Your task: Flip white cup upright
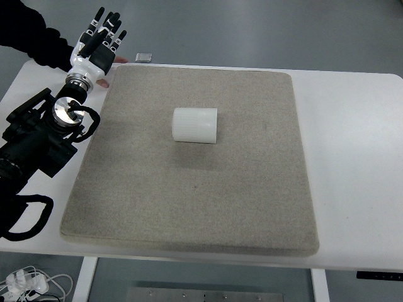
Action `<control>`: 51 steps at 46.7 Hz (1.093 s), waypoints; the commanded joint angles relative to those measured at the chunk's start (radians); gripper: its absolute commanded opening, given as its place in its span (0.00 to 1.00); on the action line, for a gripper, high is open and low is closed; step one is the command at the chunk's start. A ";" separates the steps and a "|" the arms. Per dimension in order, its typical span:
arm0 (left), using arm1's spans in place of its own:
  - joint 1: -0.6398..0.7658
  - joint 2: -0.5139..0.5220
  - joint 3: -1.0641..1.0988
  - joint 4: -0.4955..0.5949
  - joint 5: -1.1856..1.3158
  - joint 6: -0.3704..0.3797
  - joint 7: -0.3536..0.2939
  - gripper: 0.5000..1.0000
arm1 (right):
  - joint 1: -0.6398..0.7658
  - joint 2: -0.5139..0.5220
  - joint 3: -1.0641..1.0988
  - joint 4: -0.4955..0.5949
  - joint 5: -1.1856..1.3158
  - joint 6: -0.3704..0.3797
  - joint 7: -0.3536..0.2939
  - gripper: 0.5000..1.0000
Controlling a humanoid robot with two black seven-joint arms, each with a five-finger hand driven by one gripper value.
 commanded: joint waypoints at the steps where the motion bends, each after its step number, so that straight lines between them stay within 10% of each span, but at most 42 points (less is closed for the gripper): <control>1: 0.000 0.000 0.000 0.000 0.000 0.000 0.000 1.00 | -0.001 0.000 0.000 0.000 0.001 0.000 0.000 0.90; 51: -0.038 0.077 0.201 0.017 0.008 -0.014 0.000 1.00 | -0.001 0.000 0.000 0.000 0.001 0.000 0.000 0.90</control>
